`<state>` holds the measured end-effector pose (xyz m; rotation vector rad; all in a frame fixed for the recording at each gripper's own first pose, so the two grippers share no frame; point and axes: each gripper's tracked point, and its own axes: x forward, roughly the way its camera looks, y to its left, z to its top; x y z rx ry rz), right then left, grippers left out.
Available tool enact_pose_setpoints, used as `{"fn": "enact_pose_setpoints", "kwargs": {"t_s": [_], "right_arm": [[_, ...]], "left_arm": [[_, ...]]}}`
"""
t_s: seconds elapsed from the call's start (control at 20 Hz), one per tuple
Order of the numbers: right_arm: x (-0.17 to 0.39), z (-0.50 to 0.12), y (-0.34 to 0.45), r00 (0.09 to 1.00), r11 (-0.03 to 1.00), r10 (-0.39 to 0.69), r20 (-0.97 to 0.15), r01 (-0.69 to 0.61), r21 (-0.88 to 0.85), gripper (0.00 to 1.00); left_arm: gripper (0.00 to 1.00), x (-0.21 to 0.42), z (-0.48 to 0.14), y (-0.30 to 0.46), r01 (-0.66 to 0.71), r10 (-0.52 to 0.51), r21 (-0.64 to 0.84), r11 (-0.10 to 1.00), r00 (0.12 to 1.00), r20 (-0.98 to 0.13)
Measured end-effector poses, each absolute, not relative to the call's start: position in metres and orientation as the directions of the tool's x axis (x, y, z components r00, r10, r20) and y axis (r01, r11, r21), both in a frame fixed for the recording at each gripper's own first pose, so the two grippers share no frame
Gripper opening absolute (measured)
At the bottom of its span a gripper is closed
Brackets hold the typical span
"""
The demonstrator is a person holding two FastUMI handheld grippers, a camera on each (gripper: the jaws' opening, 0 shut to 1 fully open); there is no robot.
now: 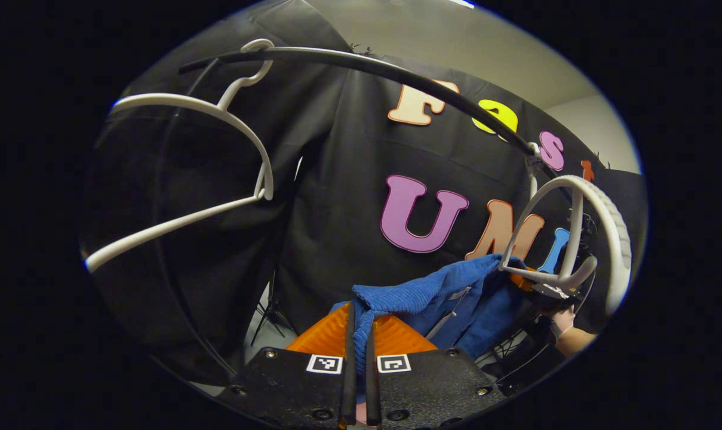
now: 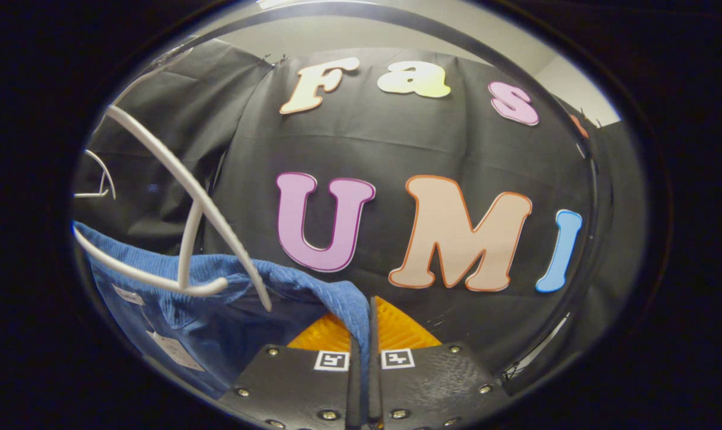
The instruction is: Grasp the clothes on the hanger with both hands and then place them into the laundry hamper below.
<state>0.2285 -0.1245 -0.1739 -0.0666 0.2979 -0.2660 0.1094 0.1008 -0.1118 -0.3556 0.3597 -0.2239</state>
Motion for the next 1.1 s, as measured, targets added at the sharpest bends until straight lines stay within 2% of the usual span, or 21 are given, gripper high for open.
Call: {"fn": "enact_pose_setpoints", "kwargs": {"t_s": [0.45,0.8,1.1], "right_arm": [[0.174,-0.221,-0.118,0.887,0.964,-0.264,-0.378,0.253,-0.081,0.05],[0.133,-0.223,-0.118,0.876,0.962,-0.269,-0.401,0.259,-0.081,0.05],[0.098,-0.220,-0.116,0.865,0.961,-0.269,-0.423,0.269,-0.061,0.05]], "left_arm": [[0.07,0.087,-0.158,0.102,0.128,-0.267,-0.356,0.926,0.889,-0.372],[0.07,0.052,-0.174,0.096,0.114,-0.254,-0.346,0.931,0.885,-0.391],[0.07,0.023,-0.169,0.071,0.172,-0.279,-0.285,0.943,0.876,-0.394]]}}
